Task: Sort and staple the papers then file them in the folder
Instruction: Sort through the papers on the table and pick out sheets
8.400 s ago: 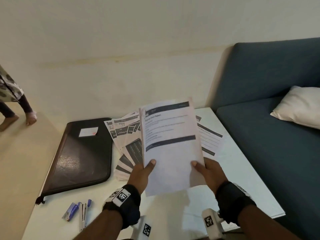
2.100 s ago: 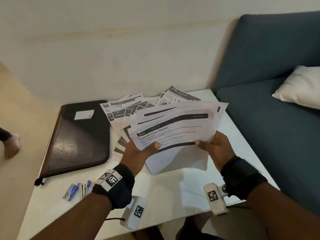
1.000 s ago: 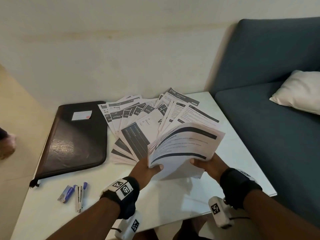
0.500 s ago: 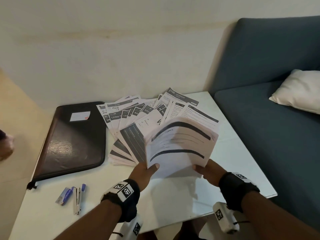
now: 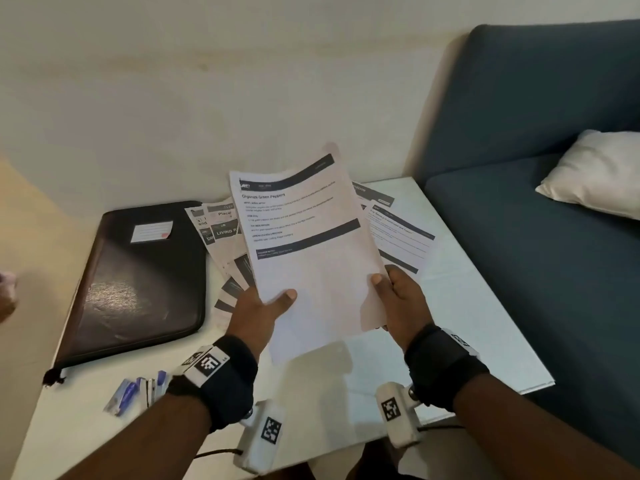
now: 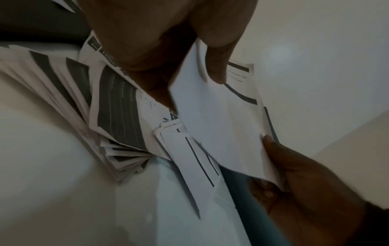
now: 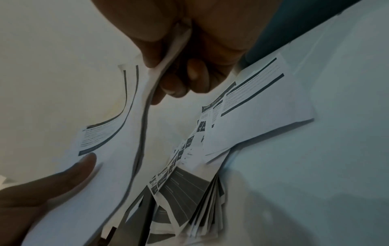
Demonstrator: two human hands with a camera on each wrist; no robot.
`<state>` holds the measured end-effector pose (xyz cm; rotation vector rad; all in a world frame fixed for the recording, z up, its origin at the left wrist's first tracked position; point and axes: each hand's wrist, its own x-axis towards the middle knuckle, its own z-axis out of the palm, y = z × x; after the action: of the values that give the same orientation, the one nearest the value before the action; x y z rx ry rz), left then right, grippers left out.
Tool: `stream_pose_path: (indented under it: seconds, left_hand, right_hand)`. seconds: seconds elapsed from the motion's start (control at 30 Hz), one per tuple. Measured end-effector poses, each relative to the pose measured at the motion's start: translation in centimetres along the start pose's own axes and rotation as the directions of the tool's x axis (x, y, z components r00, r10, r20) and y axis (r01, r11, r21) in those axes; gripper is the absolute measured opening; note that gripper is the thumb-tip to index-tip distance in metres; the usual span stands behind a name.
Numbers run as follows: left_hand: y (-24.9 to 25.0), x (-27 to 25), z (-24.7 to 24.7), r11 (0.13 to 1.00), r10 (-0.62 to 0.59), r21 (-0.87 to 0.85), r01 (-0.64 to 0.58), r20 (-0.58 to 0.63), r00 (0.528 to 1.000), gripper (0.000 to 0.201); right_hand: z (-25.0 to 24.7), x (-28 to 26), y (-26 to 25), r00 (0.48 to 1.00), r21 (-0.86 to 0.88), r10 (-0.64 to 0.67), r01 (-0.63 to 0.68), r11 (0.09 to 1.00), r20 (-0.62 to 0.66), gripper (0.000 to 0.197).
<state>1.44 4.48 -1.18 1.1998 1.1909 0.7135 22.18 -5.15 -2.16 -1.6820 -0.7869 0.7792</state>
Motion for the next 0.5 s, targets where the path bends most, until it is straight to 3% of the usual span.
stream_pose_path:
  seconds: [0.13, 0.23, 0.3, 0.33, 0.4, 0.5]
  left_hand:
    - [0.0, 1.3, -0.9, 0.997, -0.064, 0.029, 0.065, -0.018, 0.998, 0.023]
    - [0.6, 2.4, -2.5, 0.995, -0.046, 0.078, 0.053, -0.092, 0.995, 0.028]
    - [1.2, 2.9, -4.1, 0.995, -0.015, 0.098, 0.033, -0.179, 0.984, 0.032]
    - [1.4, 3.1, -4.9, 0.994, -0.002, 0.108, 0.025, -0.215, 0.977, 0.034]
    - [1.7, 3.4, -6.4, 0.993, 0.014, 0.12, 0.021, -0.283, 0.959, 0.034]
    - [2.1, 3.6, -8.0, 0.99, 0.029, 0.137, 0.02, -0.353, 0.935, 0.034]
  right_hand:
    - [0.9, 0.4, 0.8, 1.0, -0.069, 0.013, -0.011, 0.998, 0.017, 0.02]
    - [1.5, 1.4, 2.0, 0.994, -0.071, 0.111, -0.111, 0.991, -0.007, 0.028]
    - [1.3, 2.9, 3.4, 0.992, -0.299, 0.127, -0.123, 0.946, -0.005, 0.022]
    - [1.1, 3.6, 4.0, 0.994, -0.492, 0.104, -0.077, 0.867, 0.026, 0.017]
    - [0.8, 4.9, 4.9, 0.988, -0.785, 0.083, 0.052, 0.617, 0.131, 0.03]
    - [1.5, 6.8, 6.0, 0.96, -0.925, 0.151, 0.174, 0.339, 0.236, 0.066]
